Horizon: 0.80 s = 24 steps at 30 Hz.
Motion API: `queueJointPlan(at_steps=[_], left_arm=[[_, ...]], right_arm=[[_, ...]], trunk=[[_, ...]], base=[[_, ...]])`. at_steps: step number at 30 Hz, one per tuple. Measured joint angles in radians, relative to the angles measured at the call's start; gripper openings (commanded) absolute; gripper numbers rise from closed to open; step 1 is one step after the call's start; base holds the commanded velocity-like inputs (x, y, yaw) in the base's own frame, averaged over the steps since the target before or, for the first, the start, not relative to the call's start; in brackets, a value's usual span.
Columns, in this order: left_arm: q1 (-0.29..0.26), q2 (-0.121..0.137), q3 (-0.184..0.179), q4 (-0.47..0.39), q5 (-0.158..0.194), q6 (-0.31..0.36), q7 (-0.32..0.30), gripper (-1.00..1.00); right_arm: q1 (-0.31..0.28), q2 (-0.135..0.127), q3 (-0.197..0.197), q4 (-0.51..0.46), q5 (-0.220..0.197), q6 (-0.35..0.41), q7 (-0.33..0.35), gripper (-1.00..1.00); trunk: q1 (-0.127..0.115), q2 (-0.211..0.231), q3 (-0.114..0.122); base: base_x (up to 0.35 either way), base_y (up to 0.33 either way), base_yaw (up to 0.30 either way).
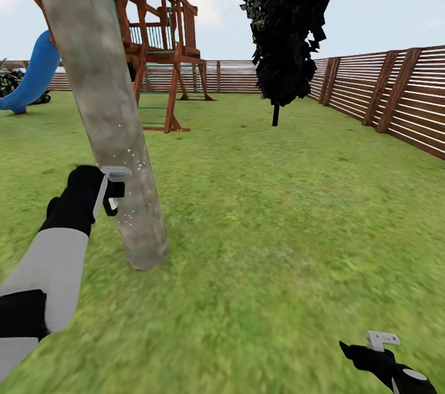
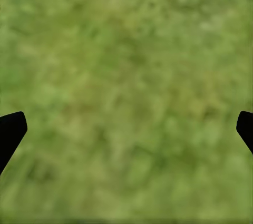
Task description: In the garden, pick up the pesticide atomizer on the floor and spray pesticide onto both trees until each tree trunk is fully covered.
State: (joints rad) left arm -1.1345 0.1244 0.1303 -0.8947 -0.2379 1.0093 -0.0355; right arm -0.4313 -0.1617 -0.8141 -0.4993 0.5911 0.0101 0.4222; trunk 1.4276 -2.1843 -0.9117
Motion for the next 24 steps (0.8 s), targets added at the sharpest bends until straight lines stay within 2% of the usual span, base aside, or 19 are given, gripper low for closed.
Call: queueJointPlan(at_steps=[2, 6, 8, 14, 17, 20, 24], left_arm=[[0.011, 0.002, 0.002, 0.009, 0.001, -0.006, 0.019, -1.00], [0.074, 0.002, 0.003, 0.014, 0.002, -0.011, 0.027, -1.00], [0.083, 0.002, 0.000, 0.014, 0.002, -0.011, 0.027, -1.00], [0.045, 0.009, 0.002, 0.001, 0.000, -0.003, 0.029, -1.00], [0.049, 0.010, 0.001, 0.014, -0.010, -0.013, 0.069, -1.00], [0.094, 0.001, 0.006, 0.066, 0.008, -0.083, 0.101, -1.00], [0.176, -0.002, 0.014, 0.074, 0.011, -0.098, 0.093, -1.00]], right_arm=[[0.001, 0.000, 0.000, 0.001, 0.001, 0.000, 0.000, 1.00], [0.001, 0.000, 0.000, 0.001, 0.001, 0.002, 0.000, 1.00], [0.003, 0.000, 0.000, 0.001, 0.001, 0.002, 0.000, 1.00], [0.003, 0.000, 0.000, 0.001, 0.001, 0.002, 0.000, 1.00], [0.003, 0.000, 0.000, 0.001, 0.001, 0.002, 0.000, 1.00], [0.003, 0.000, 0.000, 0.001, 0.001, 0.002, 0.000, 1.00], [0.003, 0.000, 0.000, 0.001, 0.001, 0.001, 0.000, 1.00]], trunk=[[0.000, 0.000, 0.000], [0.000, 0.000, 0.000], [0.000, 0.000, 0.000], [0.000, 0.000, 0.000], [0.000, 0.000, 0.000], [0.000, 0.000, 0.000], [0.000, 0.000, 0.000]], base=[[0.000, 0.000, 0.000], [0.000, 0.000, 0.000], [0.000, 0.000, 0.000], [0.000, 0.000, 0.000], [0.000, 0.000, 0.000], [0.000, 0.000, 0.000], [0.000, 0.000, 0.000]])
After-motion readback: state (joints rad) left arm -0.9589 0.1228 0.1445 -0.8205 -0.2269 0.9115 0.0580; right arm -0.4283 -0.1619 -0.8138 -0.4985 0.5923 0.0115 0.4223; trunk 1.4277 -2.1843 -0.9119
